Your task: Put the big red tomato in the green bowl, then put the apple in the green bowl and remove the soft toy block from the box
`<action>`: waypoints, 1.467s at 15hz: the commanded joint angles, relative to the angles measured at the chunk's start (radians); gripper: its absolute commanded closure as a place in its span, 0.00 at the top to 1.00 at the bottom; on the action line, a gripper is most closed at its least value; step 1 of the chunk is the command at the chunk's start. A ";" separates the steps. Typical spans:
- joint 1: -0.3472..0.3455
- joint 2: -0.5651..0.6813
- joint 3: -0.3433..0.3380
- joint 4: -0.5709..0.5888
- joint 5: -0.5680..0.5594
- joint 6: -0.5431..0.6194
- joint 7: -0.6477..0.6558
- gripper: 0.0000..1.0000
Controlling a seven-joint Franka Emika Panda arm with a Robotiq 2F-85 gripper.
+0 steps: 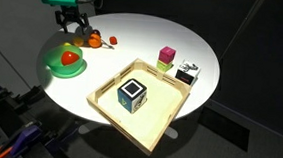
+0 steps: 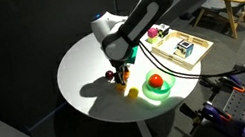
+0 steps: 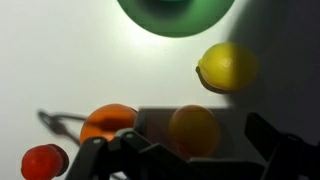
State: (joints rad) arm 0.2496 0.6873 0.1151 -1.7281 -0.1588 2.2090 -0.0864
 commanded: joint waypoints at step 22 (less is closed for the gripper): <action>0.000 0.063 0.019 0.000 -0.015 0.175 -0.033 1.00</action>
State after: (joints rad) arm 0.2524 0.7451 0.1340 -1.7305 -0.1590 2.3683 -0.0999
